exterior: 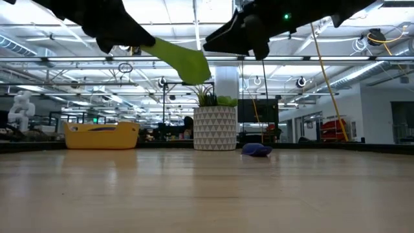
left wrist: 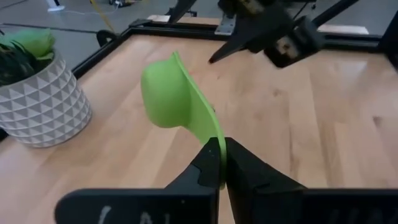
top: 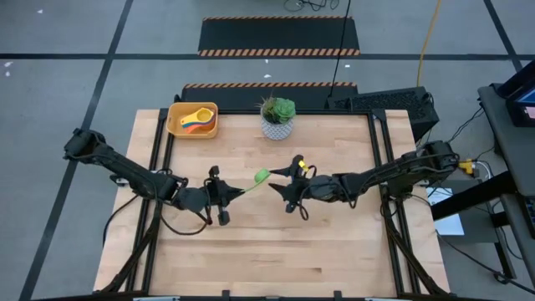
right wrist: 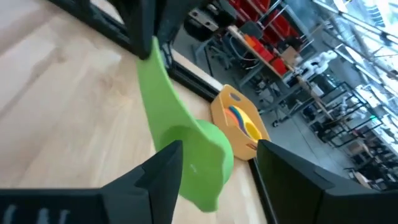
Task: Nest measuring cups in basket
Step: Stack the green measuring cup on top of the yellow measuring cup in the yellow bin
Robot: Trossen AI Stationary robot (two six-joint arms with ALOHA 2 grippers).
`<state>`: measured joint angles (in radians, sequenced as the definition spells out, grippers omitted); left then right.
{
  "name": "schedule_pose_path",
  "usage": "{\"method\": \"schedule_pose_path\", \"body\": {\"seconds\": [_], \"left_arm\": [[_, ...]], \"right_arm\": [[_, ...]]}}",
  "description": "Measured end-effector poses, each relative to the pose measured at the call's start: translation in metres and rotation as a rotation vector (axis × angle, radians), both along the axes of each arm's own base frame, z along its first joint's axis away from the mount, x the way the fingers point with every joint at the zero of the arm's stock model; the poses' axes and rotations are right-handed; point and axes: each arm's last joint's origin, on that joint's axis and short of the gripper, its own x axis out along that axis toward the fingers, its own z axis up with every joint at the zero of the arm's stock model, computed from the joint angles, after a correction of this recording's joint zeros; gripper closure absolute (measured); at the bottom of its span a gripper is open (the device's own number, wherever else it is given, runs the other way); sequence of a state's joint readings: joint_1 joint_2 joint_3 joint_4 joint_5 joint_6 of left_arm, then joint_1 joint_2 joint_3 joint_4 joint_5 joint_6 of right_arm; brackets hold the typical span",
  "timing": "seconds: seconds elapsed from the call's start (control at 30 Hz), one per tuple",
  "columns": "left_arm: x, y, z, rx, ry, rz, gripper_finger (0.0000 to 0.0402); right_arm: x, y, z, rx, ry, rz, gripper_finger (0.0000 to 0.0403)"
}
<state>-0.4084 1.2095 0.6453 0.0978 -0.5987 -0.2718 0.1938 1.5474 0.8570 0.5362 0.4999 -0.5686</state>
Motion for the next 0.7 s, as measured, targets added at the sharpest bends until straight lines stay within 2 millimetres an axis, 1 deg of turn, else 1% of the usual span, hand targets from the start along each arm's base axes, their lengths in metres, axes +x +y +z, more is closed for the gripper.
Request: {"method": "schedule_pose_path", "body": {"seconds": [0.13,0.23,0.37,0.47,0.63,0.7], "left_arm": [[-0.001,-0.005,0.003,-0.016,-0.030,-0.019,0.0395],[-0.001,-0.009,0.006,-0.029,-0.063,-0.035,0.0388],[-0.001,-0.013,0.009,-0.041,-0.100,-0.048,0.0391],[-0.001,-0.015,0.011,-0.041,-0.116,-0.059,0.0395],[-0.001,-0.017,0.012,-0.060,-0.121,-0.100,0.0369],[-0.001,-0.018,0.012,-0.047,-0.123,-0.106,0.0360]], "right_arm": [[0.001,-0.002,-0.004,-0.018,0.018,-0.010,0.0222],[0.002,-0.004,-0.004,-0.016,0.007,-0.017,0.0243],[0.003,-0.005,-0.005,-0.024,0.009,-0.035,0.0279],[0.003,-0.006,-0.004,-0.014,-0.004,-0.037,0.0313],[0.004,-0.006,0.000,0.012,-0.049,-0.047,0.0386],[0.004,-0.006,0.000,0.010,-0.052,-0.047,0.0395]]}}
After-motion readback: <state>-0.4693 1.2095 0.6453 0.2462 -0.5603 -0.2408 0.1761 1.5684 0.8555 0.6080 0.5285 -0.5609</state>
